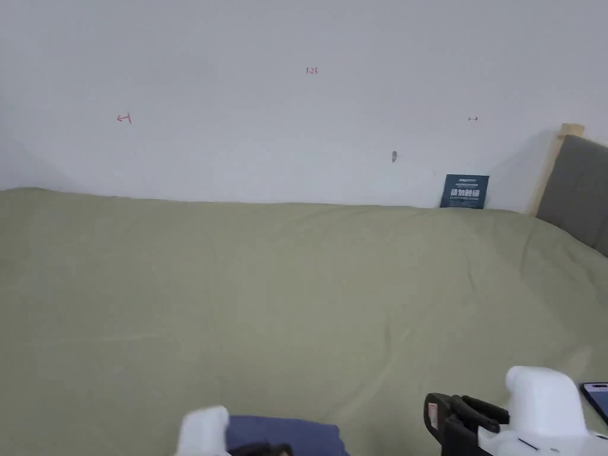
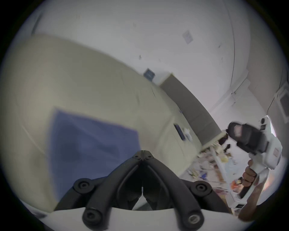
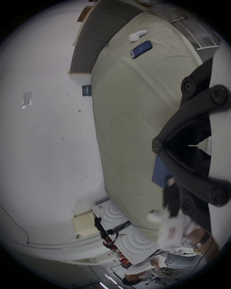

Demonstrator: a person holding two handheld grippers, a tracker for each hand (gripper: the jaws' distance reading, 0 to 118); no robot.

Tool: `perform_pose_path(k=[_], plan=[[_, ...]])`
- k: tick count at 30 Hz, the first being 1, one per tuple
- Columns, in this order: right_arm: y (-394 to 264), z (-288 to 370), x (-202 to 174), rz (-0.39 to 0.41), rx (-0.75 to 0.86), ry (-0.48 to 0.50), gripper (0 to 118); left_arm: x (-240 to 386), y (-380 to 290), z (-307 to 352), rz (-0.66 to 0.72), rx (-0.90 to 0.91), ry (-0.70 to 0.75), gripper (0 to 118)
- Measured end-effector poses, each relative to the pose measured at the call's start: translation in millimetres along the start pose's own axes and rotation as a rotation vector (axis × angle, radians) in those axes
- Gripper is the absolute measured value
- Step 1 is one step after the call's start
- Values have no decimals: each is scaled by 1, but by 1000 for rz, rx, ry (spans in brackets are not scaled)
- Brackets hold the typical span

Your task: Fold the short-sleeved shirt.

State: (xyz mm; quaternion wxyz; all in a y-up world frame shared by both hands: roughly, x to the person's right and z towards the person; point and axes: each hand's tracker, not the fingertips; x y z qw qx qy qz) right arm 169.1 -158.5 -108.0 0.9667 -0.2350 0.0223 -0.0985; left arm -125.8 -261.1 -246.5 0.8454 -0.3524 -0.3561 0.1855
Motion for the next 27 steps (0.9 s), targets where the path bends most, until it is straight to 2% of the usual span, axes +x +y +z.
perform_pose_path(k=[2,5,6,8,10,11,14,16,18,19,20,21,22,23,24,25,26,27], plan=[[1,-25,-4,18,-42,97,1,-17,23,39,-68,91,89,0],[-7,-74,-3,-12,-140,351,1,-50,41,80,-29,109,186,0],[-13,-96,-2,-34,-190,482,1,-60,41,93,-10,131,240,0],[-30,-135,-1,-104,-281,670,1,-84,37,108,50,157,253,0],[-55,-175,3,-194,-389,789,1,-98,28,117,134,167,240,0],[-65,-190,5,-243,-440,810,1,-102,24,119,146,158,252,0],[-97,-231,25,-459,-547,820,1,-113,10,117,162,108,267,0],[-112,-246,42,-519,-558,785,1,-114,7,112,201,83,258,0],[-124,-251,62,-561,-625,669,1,-116,6,106,221,78,223,0],[-130,-253,74,-591,-658,644,1,-117,6,103,228,71,215,0],[-135,-254,85,-638,-679,626,1,-117,5,99,233,65,215,0],[-137,-252,94,-701,-655,687,1,-118,5,95,238,49,203,0],[-137,-251,97,-706,-635,695,1,-119,4,92,241,28,190,0],[-135,-249,97,-662,-630,677,1,-120,4,86,245,5,162,0],[-135,-250,97,-656,-633,688,1,-123,2,79,253,-26,124,0],[-135,-247,95,-653,-631,698,1,-126,2,71,271,-53,84,11],[-135,-248,95,-647,-631,699,1,-129,0,63,293,-74,44,30],[-136,-248,96,-653,-632,706,1,-132,-2,52,324,-106,-2,56]])
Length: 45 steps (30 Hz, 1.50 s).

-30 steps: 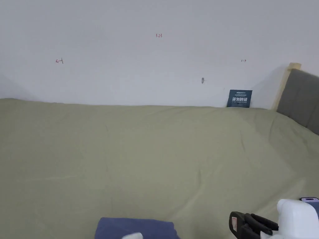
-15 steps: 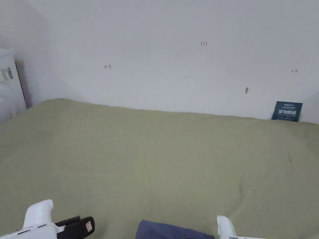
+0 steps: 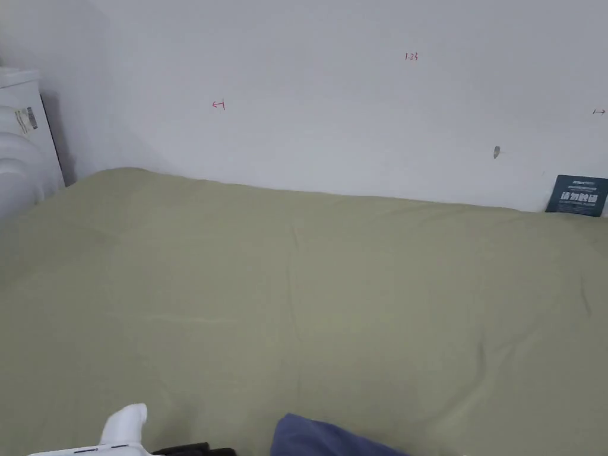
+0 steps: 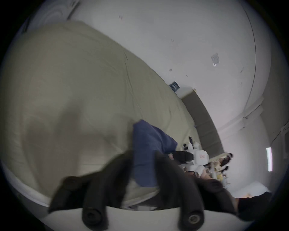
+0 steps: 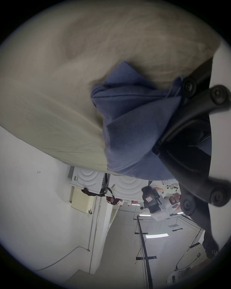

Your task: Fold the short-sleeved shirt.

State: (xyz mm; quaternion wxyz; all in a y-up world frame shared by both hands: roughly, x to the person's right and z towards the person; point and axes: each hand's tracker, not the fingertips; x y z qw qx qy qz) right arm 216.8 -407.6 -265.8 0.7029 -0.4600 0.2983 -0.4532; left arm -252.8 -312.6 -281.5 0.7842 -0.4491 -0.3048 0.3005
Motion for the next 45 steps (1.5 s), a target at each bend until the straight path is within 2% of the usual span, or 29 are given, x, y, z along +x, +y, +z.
perform_pose_path(k=[1,2,5,6,9,11,12,13,14,15,16,17,19,21,23,27,28,32,37,40,41,44,45], plan=[[0,0,0,-1,-2,2,1,-7,0,-14,43,-45,-56,95],[0,0,-1,9,-6,1,1,-12,-1,-27,88,-97,-100,117],[0,0,-4,31,-10,-2,1,-25,-6,-62,185,-199,-53,118],[1,0,-4,31,-12,-1,1,-26,-10,-71,206,-183,-11,118],[1,0,-2,30,-18,8,1,-17,-11,-87,163,-107,-97,118],[1,0,-3,30,-20,15,1,-8,-9,-101,198,-122,-163,118],[0,-1,-3,34,-20,17,1,-2,-9,-111,229,-177,-173,115],[0,-1,-3,37,-19,18,1,3,-12,-117,240,-216,-179,97],[1,0,-2,36,-18,18,1,8,-14,-121,211,-219,-180,63],[0,1,-3,39,-15,16,1,13,-14,-123,148,-218,-116,25],[0,2,-3,42,-12,16,1,18,-15,-120,74,-206,-16,25],[-1,2,-4,44,-10,13,1,11,-17,-121,49,-211,14,25],[-1,1,-6,50,-13,13,1,-2,-18,-119,199,-216,-78,25],[-3,0,-11,61,-9,11,1,-1,-18,-113,167,-211,-68,25],[-5,-1,-17,106,-6,5,1,3,-13,-108,102,-214,-53,25],[-8,3,-34,207,19,-32,1,-5,14,-77,66,-214,-64,25],[-8,4,-41,225,25,-37,1,-12,26,-61,25,-191,-18,25],[-11,-2,-62,271,54,-22,1,-58,75,14,-32,-175,66,25],[-21,-30,-91,334,42,-6,1,-154,148,126,-57,-156,202,25],[-28,-49,-105,361,18,-5,1,-219,174,185,-6,-169,282,25],[-30,-55,-109,369,8,-5,1,-232,173,204,61,-184,283,25],[-36,-68,-118,373,-5,8,1,-266,168,238,61,-214,460,26],[-38,-72,-122,374,-10,11,1,-263,156,238,97,-209,471,27]])
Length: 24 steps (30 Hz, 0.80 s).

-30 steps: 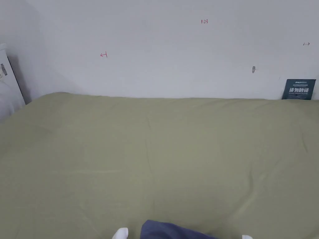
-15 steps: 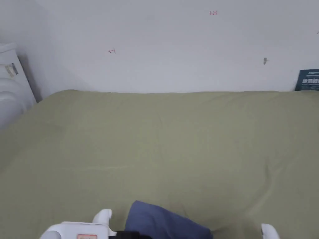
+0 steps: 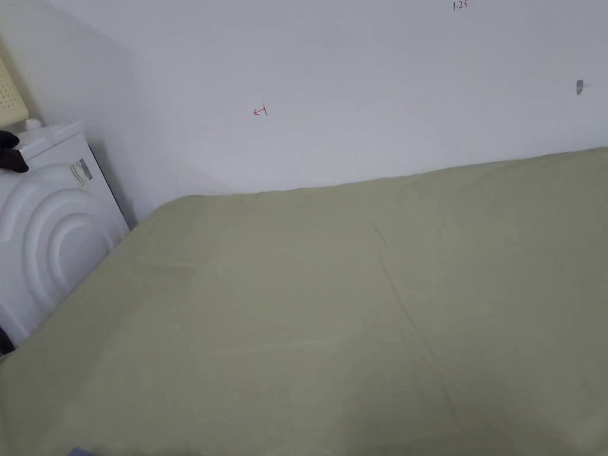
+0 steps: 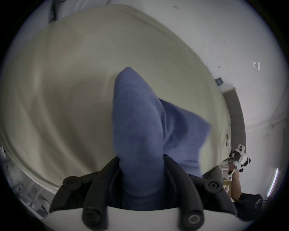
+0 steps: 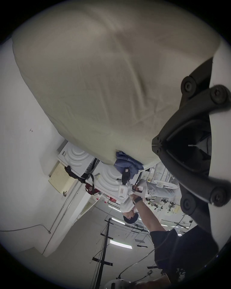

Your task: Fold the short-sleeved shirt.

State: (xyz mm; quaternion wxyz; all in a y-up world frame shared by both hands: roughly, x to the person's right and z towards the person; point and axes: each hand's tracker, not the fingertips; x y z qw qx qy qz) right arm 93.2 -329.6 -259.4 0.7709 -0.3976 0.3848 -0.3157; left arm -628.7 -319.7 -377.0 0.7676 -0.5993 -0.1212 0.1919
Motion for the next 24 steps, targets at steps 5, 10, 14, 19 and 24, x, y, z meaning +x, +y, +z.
perform_pose_path(k=[5,10,14,19,24], plan=[[2,-5,-16,26,-4,46,1,6,-26,-4,18,157,-178,52],[6,12,-38,128,-37,3,1,20,-47,63,-74,285,-61,90],[4,39,-54,193,-12,-40,1,72,-63,133,-78,488,219,89],[11,73,-74,305,72,-208,1,203,-97,157,-236,838,235,26],[18,117,-95,364,241,-433,1,316,-140,106,-295,1068,242,0]])
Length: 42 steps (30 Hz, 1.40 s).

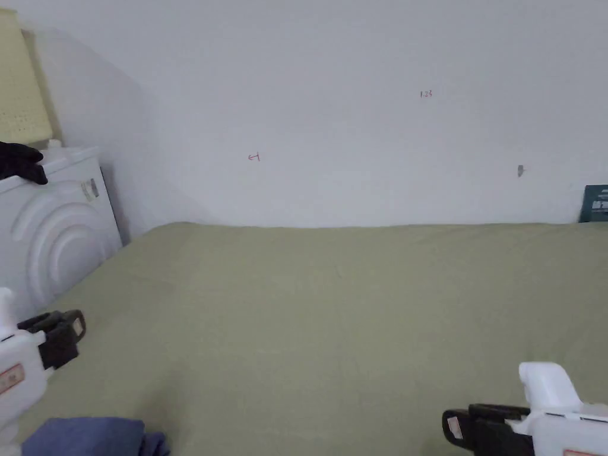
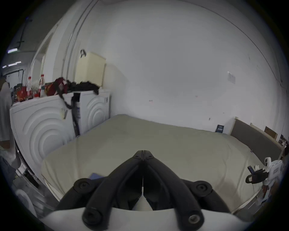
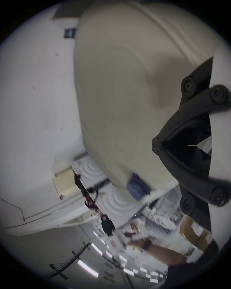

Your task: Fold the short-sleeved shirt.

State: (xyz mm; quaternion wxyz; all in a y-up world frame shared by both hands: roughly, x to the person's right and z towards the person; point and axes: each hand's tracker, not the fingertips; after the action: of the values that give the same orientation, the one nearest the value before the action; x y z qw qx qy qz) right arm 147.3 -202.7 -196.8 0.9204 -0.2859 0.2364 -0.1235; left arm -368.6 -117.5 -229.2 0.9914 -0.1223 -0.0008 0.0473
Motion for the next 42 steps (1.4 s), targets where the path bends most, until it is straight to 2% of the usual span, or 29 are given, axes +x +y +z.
perform_pose_path(k=[2,5,6,9,11,13,16,21,25,35,36,37,38,39,40,41,42], plan=[[10,16,-4,49,55,-196,1,56,-9,0,-8,-44,21,0],[25,29,-11,130,113,-427,1,123,-20,-4,-35,-71,-93,0],[30,33,-15,150,144,-531,1,149,-23,-5,-76,-75,-85,0],[33,45,-16,146,264,-649,1,205,-31,5,-150,-11,-97,0],[27,54,-17,131,324,-685,1,223,-40,13,-120,29,-110,0],[17,58,-18,134,365,-770,1,244,-49,22,-127,42,-149,0],[5,61,-21,141,384,-797,1,261,-55,25,-240,43,-123,0],[-8,53,-24,174,379,-825,1,262,-57,30,-142,30,-161,0],[-8,52,-25,176,372,-835,1,266,-58,34,-186,33,-142,0],[-6,68,-44,170,394,-841,1,265,-54,36,-146,22,-157,0],[-6,69,-46,167,399,-842,4,263,-54,35,-144,23,-163,6],[-3,69,-42,166,399,-843,25,263,-53,35,-145,23,-163,25],[-3,70,-42,165,406,-841,60,263,-53,36,-145,23,-164,38],[-2,72,-44,166,410,-838,60,263,-52,36,-144,25,-168,46],[1,73,-44,161,406,-840,73,260,-52,35,-143,25,-169,46],[1,73,-42,148,405,-844,106,259,-52,33,-137,22,-171,74],[1,74,-42,145,420,-851,118,260,-52,32,-134,9,-161,98]])
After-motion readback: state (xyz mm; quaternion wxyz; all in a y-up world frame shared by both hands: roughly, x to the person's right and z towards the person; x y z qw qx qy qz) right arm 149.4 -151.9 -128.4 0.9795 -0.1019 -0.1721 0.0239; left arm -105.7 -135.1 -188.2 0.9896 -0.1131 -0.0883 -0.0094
